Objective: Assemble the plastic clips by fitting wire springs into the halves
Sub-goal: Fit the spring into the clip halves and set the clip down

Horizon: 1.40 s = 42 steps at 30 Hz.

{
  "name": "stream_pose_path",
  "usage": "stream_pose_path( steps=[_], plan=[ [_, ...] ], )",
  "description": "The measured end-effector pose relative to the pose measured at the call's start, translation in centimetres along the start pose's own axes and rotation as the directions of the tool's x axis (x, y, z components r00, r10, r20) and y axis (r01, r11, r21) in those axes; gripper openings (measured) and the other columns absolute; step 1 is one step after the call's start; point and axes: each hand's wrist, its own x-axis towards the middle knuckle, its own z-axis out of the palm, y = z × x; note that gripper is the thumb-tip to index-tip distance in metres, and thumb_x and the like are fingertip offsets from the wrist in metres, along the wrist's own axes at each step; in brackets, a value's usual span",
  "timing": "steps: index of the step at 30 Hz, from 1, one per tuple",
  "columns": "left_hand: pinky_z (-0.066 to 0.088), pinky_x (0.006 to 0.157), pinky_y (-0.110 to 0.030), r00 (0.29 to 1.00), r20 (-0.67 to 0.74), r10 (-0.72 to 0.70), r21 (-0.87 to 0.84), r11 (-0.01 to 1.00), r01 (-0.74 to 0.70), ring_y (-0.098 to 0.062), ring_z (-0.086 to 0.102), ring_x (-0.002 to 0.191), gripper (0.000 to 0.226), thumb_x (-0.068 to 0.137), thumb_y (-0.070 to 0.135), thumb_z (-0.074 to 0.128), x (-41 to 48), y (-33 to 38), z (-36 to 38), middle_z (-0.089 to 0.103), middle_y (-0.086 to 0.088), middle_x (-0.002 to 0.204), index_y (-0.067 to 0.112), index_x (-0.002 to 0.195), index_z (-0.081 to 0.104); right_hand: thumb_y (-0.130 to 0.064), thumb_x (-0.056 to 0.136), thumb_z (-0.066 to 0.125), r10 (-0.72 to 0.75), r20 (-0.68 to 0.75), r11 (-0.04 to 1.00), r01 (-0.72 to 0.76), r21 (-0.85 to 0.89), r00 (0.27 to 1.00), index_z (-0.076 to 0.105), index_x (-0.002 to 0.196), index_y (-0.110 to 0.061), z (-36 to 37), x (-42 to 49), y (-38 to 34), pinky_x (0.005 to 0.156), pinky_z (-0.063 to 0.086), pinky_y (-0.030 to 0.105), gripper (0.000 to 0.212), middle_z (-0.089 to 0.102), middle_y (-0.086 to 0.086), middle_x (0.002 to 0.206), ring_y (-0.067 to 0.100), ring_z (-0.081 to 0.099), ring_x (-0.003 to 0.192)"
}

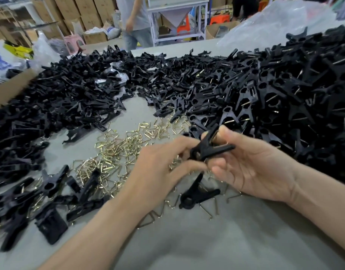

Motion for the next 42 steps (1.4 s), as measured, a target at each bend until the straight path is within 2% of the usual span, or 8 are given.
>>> stream_pose_path(
  steps=[4, 8, 13, 18, 24, 34, 38, 42],
  plan=[
    [0.05, 0.066, -0.029, 0.999, -0.04, 0.012, 0.025, 1.0, -0.011, -0.012, 0.064, 0.07, 0.024, 0.083, 0.037, 0.062, -0.2, 0.3, 0.2, 0.064, 0.002, 0.072, 0.017, 0.097, 0.065, -0.036, 0.072, 0.078, -0.002, -0.014, 0.994, 0.0, -0.106, 1.0, 0.072, 0.099, -0.01, -0.3, -0.2, -0.2, 0.05, 0.054, 0.022, 0.037, 0.062, 0.005, 0.072, 0.013, 0.062, 0.054],
    [0.051, 0.076, -0.03, 0.999, -0.021, -0.042, -0.124, 0.992, 0.039, -0.016, 0.067, 0.083, 0.018, 0.084, 0.034, 0.062, -0.4, 1.0, 0.8, 0.067, -0.003, 0.092, 0.017, 0.091, 0.063, -0.04, 0.07, 0.08, 0.056, -0.013, 0.997, -0.056, -0.051, 0.998, 0.07, 0.099, -0.007, -0.2, -0.3, -0.2, 0.048, 0.054, 0.024, 0.045, 0.056, 0.011, 0.074, 0.018, 0.062, 0.055],
    [0.041, 0.053, -0.013, 0.985, 0.025, -0.172, -0.356, 0.919, 0.169, 0.005, 0.053, 0.052, 0.02, 0.086, 0.037, 0.057, -0.5, 1.5, 1.4, 0.065, -0.007, 0.065, 0.018, 0.09, 0.063, -0.034, 0.08, 0.072, 0.042, 0.094, 0.972, -0.062, 0.228, 0.995, 0.062, 0.12, -0.004, -0.1, 0.1, 0.6, 0.054, 0.056, 0.028, 0.051, 0.055, 0.015, 0.077, 0.019, 0.06, 0.059],
    [0.039, 0.044, -0.041, 0.947, 0.119, -0.299, -0.496, 0.808, 0.318, -0.018, 0.045, 0.041, 0.026, 0.085, 0.039, 0.062, -0.3, 0.9, 1.5, 0.063, -0.012, 0.056, 0.02, 0.103, 0.062, -0.025, 0.079, 0.074, 0.056, 0.058, 0.937, -0.072, 0.342, 0.997, 0.069, 0.107, -0.001, 0.0, 0.4, 0.6, 0.061, 0.059, 0.035, 0.037, 0.052, 0.014, 0.077, 0.026, 0.064, 0.065],
    [0.032, 0.039, -0.011, 0.922, 0.251, -0.295, -0.616, 0.686, 0.387, -0.002, 0.042, 0.039, 0.021, 0.084, 0.027, 0.059, -0.2, 0.1, 0.9, 0.057, 0.004, 0.046, 0.013, 0.098, 0.067, -0.014, 0.08, 0.073, 0.121, 0.043, 0.924, -0.128, 0.361, 0.992, 0.068, 0.109, 0.004, -0.1, 0.1, 0.2, 0.073, 0.06, 0.042, 0.035, 0.066, 0.028, 0.083, 0.038, 0.069, 0.085],
    [0.033, 0.044, -0.025, 0.928, 0.236, -0.289, -0.641, 0.671, 0.372, -0.022, 0.039, 0.045, 0.016, 0.086, 0.019, 0.058, -0.4, -0.3, 0.8, 0.061, -0.011, 0.054, 0.013, 0.098, 0.066, -0.018, 0.068, 0.078, 0.061, -0.11, 0.974, -0.035, 0.223, 0.992, 0.074, 0.099, -0.004, 0.5, 0.8, 0.8, 0.072, 0.06, 0.036, 0.035, 0.065, 0.016, 0.076, 0.031, 0.068, 0.097],
    [0.033, 0.045, -0.047, 0.93, 0.232, -0.285, -0.619, 0.694, 0.367, -0.043, 0.042, 0.048, 0.015, 0.086, 0.018, 0.057, -0.3, 0.0, 0.9, 0.057, 0.006, 0.046, 0.019, 0.098, 0.067, -0.01, 0.068, 0.08, 0.076, -0.066, 0.958, -0.055, 0.282, 0.995, 0.072, 0.099, 0.002, 0.7, 0.7, 0.7, 0.067, 0.06, 0.042, 0.035, 0.064, 0.024, 0.084, 0.044, 0.066, 0.096],
    [0.042, 0.05, -0.041, 0.929, 0.225, -0.293, -0.604, 0.706, 0.369, -0.028, 0.048, 0.046, 0.015, 0.085, 0.018, 0.058, -0.2, 0.2, 0.9, 0.061, 0.006, 0.049, 0.019, 0.096, 0.067, -0.008, 0.075, 0.076, 0.085, -0.001, 0.95, -0.081, 0.301, 0.996, 0.069, 0.106, 0.003, 0.8, 0.6, 0.5, 0.07, 0.059, 0.046, 0.034, 0.065, 0.028, 0.091, 0.047, 0.065, 0.097]
  ],
)
